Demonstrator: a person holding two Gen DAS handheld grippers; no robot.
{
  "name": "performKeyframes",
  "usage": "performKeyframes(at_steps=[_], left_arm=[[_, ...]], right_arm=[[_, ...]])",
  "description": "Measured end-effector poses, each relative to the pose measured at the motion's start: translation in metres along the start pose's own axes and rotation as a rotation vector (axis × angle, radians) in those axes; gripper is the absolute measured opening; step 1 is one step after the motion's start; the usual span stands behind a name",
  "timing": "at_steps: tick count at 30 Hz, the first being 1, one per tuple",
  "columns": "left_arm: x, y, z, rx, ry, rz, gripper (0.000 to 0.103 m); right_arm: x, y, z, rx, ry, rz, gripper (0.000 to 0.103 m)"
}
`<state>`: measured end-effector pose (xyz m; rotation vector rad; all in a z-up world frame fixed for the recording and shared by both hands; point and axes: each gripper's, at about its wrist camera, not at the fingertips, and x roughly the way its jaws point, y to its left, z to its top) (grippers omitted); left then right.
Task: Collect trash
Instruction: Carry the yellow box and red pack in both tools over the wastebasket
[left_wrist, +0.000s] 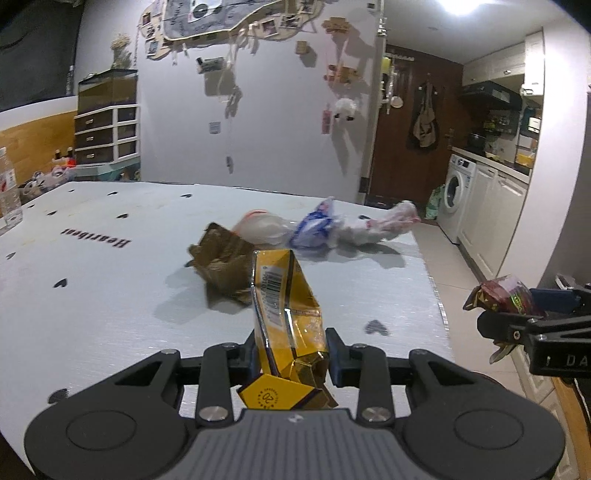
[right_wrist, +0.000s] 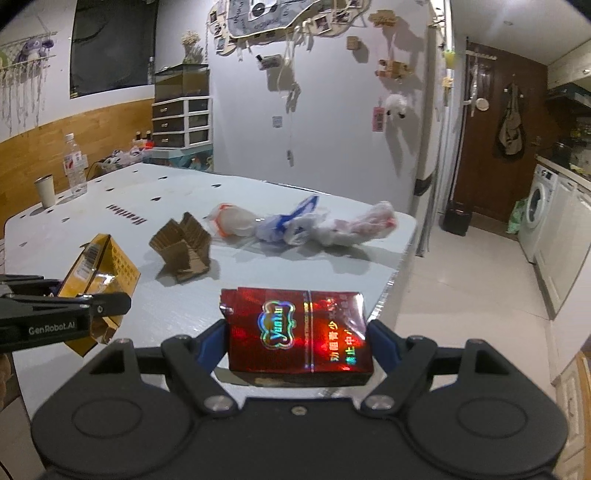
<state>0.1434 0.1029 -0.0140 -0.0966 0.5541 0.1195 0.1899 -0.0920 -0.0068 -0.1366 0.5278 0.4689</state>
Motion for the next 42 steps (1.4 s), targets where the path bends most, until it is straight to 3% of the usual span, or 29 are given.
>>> performKeyframes(at_steps=[27, 42], left_arm=[[0.027, -0.178, -0.025, 0.164, 0.044, -0.215, 0.035], [0.105, -0.254, -0.073, 0.207, 0.205, -0.277, 0.035]], right_arm=[[-0.070, -0.154, -0.088, 0.169, 0.027, -0.192, 0.080], [-0.065, -0.223, -0.153, 0.261, 0.133, -0.231, 0.080]])
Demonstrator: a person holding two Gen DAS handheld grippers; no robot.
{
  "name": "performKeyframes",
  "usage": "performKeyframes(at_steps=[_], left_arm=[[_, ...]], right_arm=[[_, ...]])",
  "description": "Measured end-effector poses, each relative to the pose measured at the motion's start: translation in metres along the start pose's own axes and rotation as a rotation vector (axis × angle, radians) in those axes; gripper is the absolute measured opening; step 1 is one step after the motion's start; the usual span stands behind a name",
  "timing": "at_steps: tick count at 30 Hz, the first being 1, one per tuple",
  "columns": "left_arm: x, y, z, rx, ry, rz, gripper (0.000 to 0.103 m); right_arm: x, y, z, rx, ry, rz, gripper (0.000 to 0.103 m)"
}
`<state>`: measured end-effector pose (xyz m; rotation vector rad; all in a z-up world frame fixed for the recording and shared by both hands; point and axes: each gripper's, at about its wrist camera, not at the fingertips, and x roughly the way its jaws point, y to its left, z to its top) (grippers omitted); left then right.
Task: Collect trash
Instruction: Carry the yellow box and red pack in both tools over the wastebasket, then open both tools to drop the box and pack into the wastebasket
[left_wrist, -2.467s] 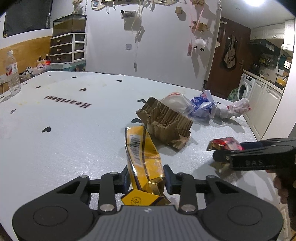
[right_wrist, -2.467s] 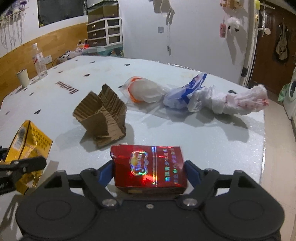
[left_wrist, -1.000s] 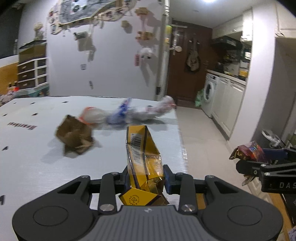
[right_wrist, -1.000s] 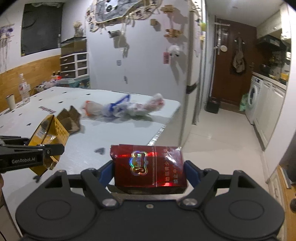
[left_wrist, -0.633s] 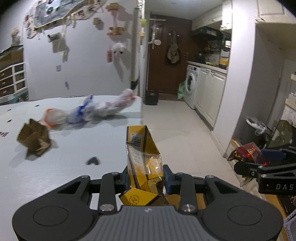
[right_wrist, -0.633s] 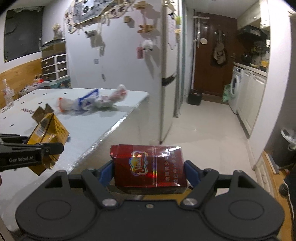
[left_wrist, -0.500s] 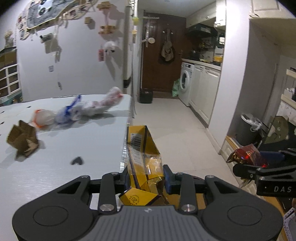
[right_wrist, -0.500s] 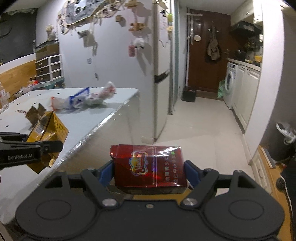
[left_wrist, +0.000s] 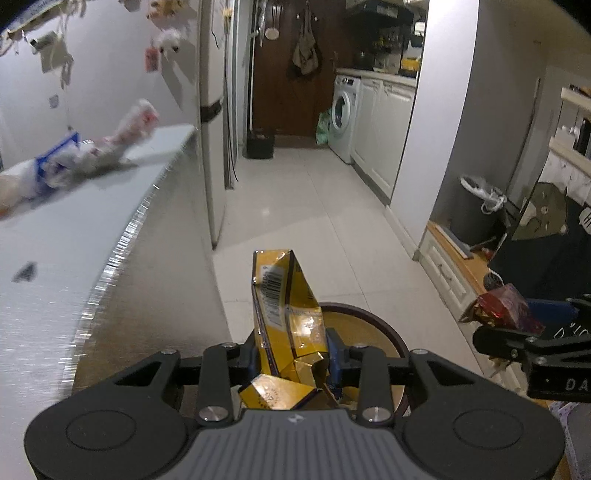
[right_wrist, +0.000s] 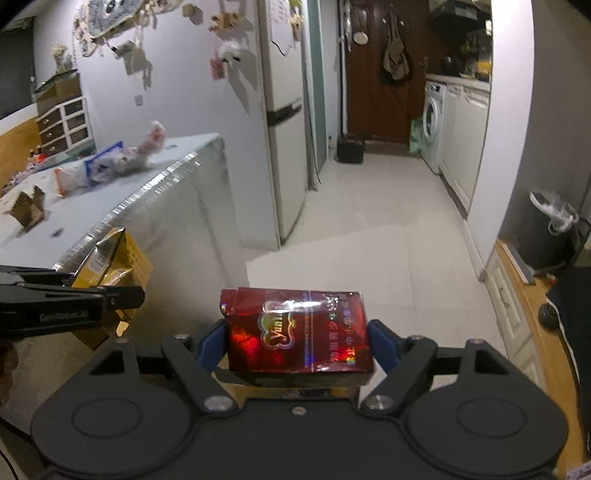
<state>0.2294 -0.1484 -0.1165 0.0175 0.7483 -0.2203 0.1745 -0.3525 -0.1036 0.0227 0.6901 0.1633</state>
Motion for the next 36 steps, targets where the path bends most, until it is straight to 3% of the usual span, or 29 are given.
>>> performKeyframes(at_steps=[13, 21, 29, 36], left_arm=[[0.124, 0.004, -0.017, -0.074, 0.167, -0.045, 0.035], [0.166, 0.021, -0.019, -0.144, 0.175, -0.063, 0.036], [0.195, 0.010, -0.016, -0.124, 0.181, -0.124, 0.036], [0.222, 0.003, -0.027, -0.071, 0.246, -0.163, 0.036]], right_arm=[[0.103, -0.032, -0.019, 0.010, 0.195, 0.005, 0.081], [0.167, -0.018, -0.025, -0.070, 0.317, 0.077, 0.081], [0.219, -0.004, -0.033, -0.030, 0.455, 0.161, 0.081], [0.244, 0.004, -0.043, -0.039, 0.546, 0.192, 0.082]])
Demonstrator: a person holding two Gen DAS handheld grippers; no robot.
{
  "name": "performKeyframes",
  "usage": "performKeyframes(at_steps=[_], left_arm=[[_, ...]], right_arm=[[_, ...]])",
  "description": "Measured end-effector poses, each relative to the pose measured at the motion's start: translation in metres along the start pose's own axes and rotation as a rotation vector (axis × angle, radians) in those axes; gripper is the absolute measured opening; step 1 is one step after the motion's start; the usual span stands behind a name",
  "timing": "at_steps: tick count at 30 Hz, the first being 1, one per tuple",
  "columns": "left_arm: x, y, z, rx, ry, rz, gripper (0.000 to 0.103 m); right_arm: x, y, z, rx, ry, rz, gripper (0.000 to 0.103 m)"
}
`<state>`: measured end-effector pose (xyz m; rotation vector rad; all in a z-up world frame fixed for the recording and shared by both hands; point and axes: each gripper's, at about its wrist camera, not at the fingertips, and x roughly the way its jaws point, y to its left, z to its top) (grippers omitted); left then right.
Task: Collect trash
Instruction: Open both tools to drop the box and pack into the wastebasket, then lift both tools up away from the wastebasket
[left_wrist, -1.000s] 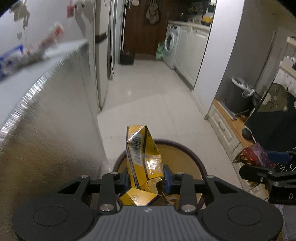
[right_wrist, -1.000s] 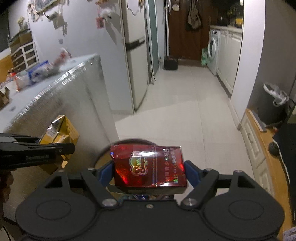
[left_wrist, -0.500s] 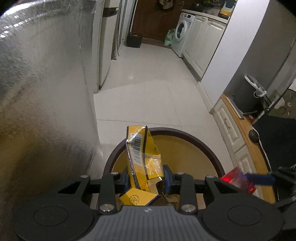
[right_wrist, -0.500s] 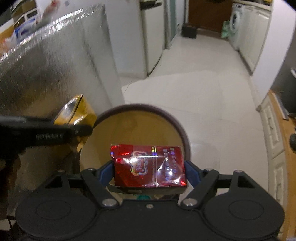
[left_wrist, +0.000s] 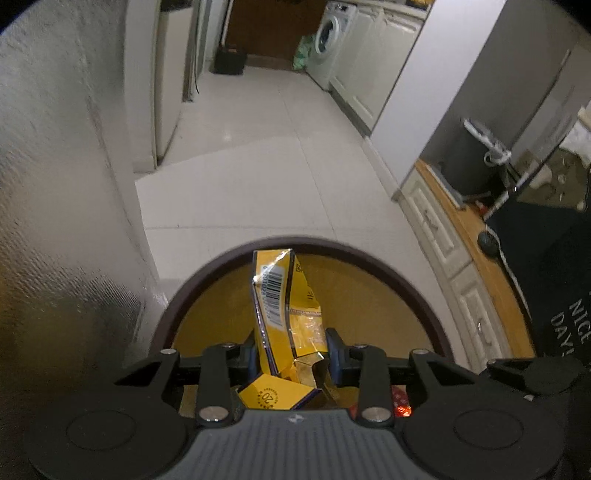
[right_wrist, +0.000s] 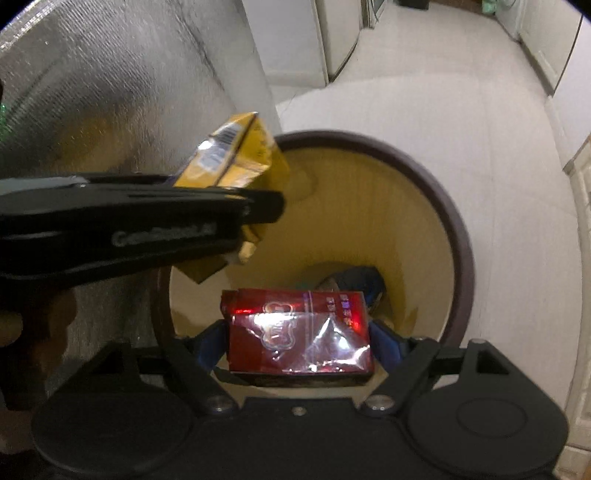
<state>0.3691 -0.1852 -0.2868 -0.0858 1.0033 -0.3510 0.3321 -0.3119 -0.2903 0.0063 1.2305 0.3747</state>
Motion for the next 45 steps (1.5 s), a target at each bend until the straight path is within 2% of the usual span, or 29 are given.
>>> performKeyframes(at_steps=[5, 6, 8, 19, 20, 21, 23, 28, 31, 43, 45], left_arm=[[0.018, 0.004, -0.005, 0.038, 0.070, -0.005, 0.036], [0.021, 0.003, -0.006, 0.047, 0.082, -0.009, 0.036], [0.024, 0.004, -0.007, 0.055, 0.097, -0.010, 0.036], [0.015, -0.002, 0.000, 0.079, 0.097, 0.007, 0.039], [0.014, -0.003, 0.001, 0.081, 0.098, 0.007, 0.042], [0.013, -0.004, 0.001, 0.083, 0.098, 0.009, 0.049], [0.010, -0.008, 0.001, 0.088, 0.094, 0.019, 0.055], [0.000, -0.013, 0.002, 0.115, 0.108, 0.048, 0.058], [-0.007, -0.015, 0.000, 0.132, 0.116, 0.075, 0.064], [-0.049, -0.020, -0.009, 0.115, 0.123, 0.104, 0.076], [-0.056, -0.019, -0.012, 0.113, 0.125, 0.111, 0.081]], right_arm=[[0.007, -0.002, 0.000, 0.002, 0.031, 0.001, 0.086], [0.013, -0.002, 0.009, 0.004, 0.036, 0.002, 0.087], [0.019, -0.003, 0.014, 0.010, 0.045, 0.000, 0.093], [0.020, -0.002, 0.014, 0.019, 0.029, -0.015, 0.096], [0.018, 0.000, 0.012, 0.019, 0.025, -0.017, 0.096], [0.017, 0.001, 0.011, 0.019, 0.021, -0.019, 0.096], [0.003, -0.006, -0.001, 0.022, 0.015, -0.020, 0.096], [-0.006, -0.005, -0.007, 0.015, 0.011, -0.036, 0.096], [-0.013, -0.004, -0.010, 0.012, 0.005, -0.052, 0.096], [-0.050, 0.006, -0.024, 0.005, -0.041, -0.073, 0.103], [-0.056, 0.006, -0.026, 0.005, -0.051, -0.077, 0.103]])
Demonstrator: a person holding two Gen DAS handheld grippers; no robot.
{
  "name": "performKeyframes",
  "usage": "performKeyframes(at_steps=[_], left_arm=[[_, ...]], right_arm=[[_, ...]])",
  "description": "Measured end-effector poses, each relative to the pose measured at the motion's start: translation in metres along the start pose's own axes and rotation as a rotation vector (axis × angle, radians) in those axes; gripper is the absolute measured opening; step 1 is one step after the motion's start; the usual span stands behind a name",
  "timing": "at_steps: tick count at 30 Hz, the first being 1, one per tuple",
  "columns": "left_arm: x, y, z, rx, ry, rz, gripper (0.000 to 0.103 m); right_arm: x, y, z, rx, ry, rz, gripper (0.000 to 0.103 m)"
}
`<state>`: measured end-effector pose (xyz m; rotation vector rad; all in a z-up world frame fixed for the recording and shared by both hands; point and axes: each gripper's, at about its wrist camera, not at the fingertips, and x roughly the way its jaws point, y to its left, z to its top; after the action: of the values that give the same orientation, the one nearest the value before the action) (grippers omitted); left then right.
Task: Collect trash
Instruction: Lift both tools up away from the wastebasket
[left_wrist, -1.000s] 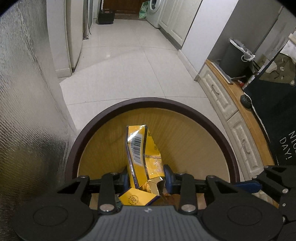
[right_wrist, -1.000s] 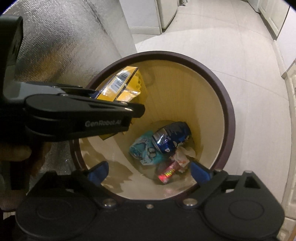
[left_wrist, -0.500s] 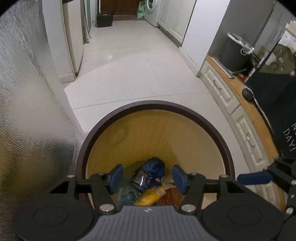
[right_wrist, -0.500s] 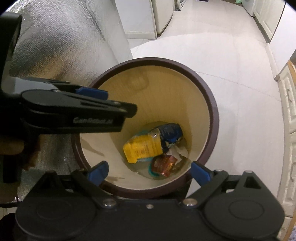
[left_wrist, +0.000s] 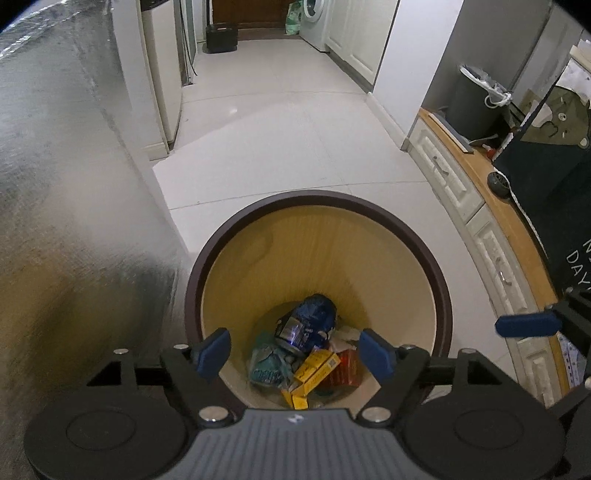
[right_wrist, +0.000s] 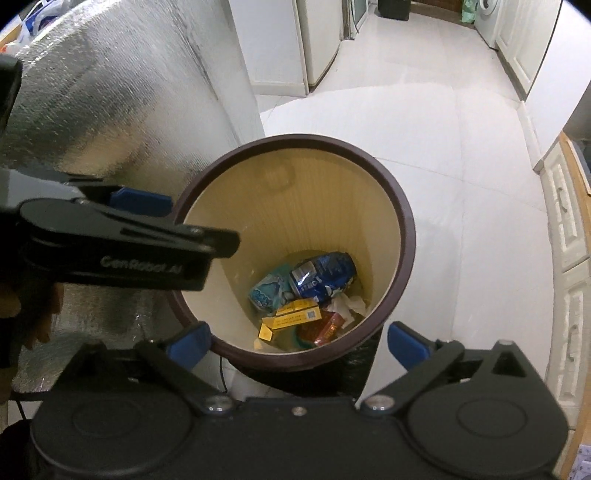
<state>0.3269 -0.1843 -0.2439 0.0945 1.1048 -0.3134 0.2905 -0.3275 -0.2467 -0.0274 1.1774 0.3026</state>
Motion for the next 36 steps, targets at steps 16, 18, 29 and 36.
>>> performKeyframes(at_steps=[16, 18, 29, 36], left_arm=[[-0.044, 0.013, -0.034, -0.050, 0.011, 0.039, 0.103], [-0.049, 0.015, -0.036, -0.053, 0.010, 0.044, 0.103], [-0.079, 0.011, -0.055, -0.025, -0.002, 0.064, 0.103], [-0.106, 0.006, -0.061, -0.005, -0.059, 0.061, 0.103]], right_arm=[[-0.039, -0.001, -0.017, 0.024, -0.073, -0.063, 0.103], [-0.043, -0.001, -0.020, 0.024, -0.079, -0.076, 0.103], [-0.068, -0.004, -0.037, 0.052, -0.130, -0.106, 0.103], [-0.089, -0.002, -0.045, 0.072, -0.177, -0.133, 0.103]])
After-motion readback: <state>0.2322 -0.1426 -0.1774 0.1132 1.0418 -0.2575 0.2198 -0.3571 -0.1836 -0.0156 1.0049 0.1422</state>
